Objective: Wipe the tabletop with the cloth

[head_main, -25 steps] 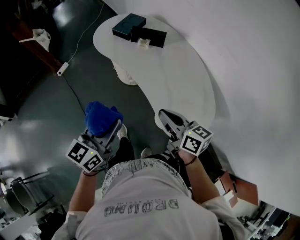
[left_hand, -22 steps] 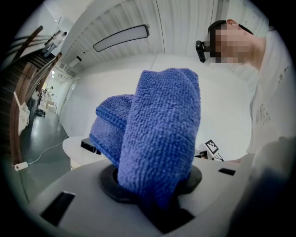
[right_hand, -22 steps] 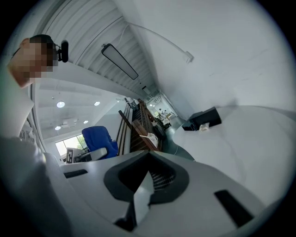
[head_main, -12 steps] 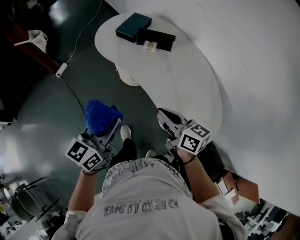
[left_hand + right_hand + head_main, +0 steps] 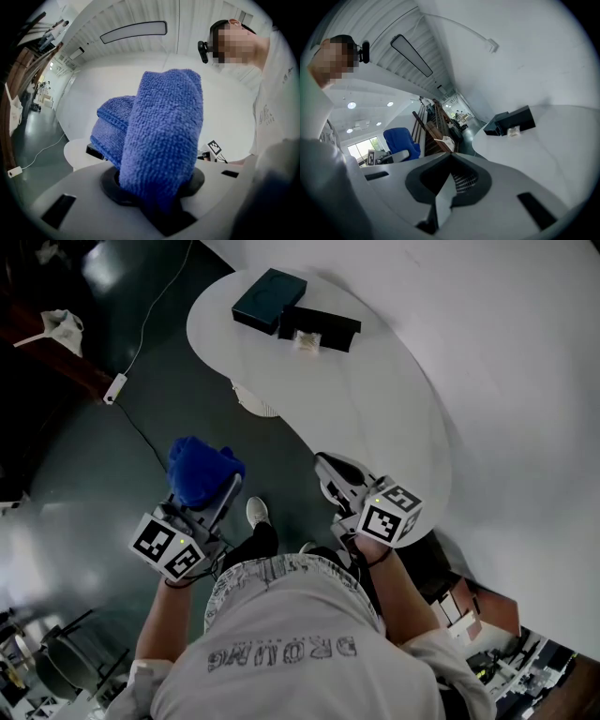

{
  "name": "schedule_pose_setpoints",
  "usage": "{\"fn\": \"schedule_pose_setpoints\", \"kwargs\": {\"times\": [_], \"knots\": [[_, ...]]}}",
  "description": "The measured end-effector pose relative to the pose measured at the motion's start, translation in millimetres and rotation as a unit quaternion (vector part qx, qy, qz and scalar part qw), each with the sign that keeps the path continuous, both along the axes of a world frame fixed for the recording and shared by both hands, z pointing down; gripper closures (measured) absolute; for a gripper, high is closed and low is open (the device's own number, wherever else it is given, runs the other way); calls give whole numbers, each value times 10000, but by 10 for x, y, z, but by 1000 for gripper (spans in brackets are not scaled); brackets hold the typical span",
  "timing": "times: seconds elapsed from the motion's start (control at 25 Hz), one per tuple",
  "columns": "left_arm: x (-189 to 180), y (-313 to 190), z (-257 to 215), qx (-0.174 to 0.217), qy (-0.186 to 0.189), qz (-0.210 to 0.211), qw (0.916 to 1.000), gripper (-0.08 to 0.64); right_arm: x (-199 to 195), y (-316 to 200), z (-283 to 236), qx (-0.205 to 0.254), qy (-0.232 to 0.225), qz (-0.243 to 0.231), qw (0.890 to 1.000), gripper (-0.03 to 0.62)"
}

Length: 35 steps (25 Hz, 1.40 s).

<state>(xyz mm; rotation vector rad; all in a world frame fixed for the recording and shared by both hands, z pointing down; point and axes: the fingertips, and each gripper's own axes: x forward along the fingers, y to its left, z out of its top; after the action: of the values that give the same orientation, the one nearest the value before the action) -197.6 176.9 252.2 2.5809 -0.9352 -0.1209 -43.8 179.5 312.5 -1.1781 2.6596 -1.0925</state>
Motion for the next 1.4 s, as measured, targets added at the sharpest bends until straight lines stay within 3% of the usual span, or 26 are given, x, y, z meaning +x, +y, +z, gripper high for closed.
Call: {"fn": "schedule_pose_setpoints", "kwargs": {"times": [0.6,1.4], "knots": [[-391,-701,-26,12,9,395,9992,405,-247,-613,-74,19,-54,563,9984,586],[-110,-1579,205,-181,-109,535,9983,405,-21,-1503,111,-60,-177,652,9977,586]]}}
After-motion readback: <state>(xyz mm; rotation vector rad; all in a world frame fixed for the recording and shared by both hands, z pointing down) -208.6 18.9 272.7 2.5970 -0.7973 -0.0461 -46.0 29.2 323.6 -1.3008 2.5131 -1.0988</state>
